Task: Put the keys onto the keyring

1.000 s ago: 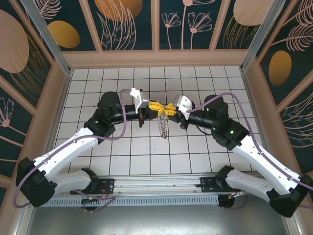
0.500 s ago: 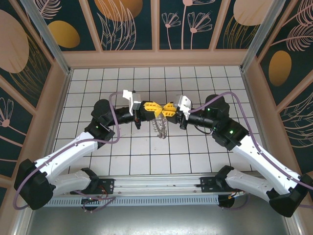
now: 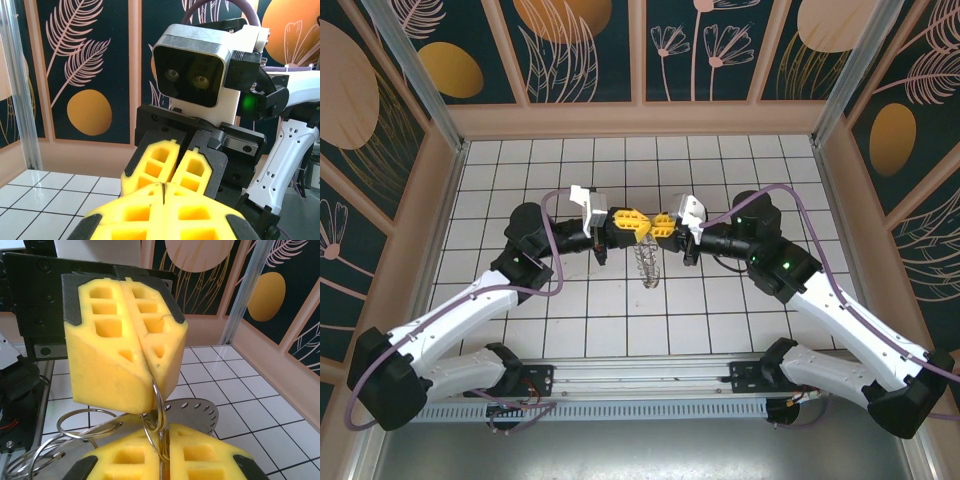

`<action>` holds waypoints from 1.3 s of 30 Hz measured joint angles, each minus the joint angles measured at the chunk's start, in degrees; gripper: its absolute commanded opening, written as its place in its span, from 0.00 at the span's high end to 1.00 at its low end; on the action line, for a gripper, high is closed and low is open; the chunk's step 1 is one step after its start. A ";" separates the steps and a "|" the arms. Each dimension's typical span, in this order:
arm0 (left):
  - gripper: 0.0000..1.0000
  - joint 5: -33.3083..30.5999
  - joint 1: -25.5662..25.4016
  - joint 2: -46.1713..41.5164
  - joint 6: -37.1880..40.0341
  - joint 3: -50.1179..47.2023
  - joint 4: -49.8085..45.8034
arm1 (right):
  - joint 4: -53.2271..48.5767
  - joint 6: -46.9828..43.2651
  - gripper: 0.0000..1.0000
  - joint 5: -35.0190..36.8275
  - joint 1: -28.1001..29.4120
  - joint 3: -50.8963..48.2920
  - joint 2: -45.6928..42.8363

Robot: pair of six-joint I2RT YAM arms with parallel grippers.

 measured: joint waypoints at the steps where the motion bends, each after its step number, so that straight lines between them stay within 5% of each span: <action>1: 1.00 -0.13 0.00 -0.09 0.15 0.02 -0.15 | 0.00 0.26 1.00 -0.22 0.00 0.00 0.00; 13: 1.00 -1.25 -0.24 -0.22 4.07 4.28 -10.12 | 0.02 -0.92 1.00 0.81 -0.09 -0.02 -0.04; 28: 1.00 -0.79 -0.35 -0.83 4.68 4.92 -12.46 | 0.92 -4.90 0.64 11.85 5.14 -4.11 -6.19; 39: 1.00 1.86 -0.35 -0.79 4.90 5.66 -13.51 | 0.48 -2.16 0.75 14.71 4.74 -4.31 -10.71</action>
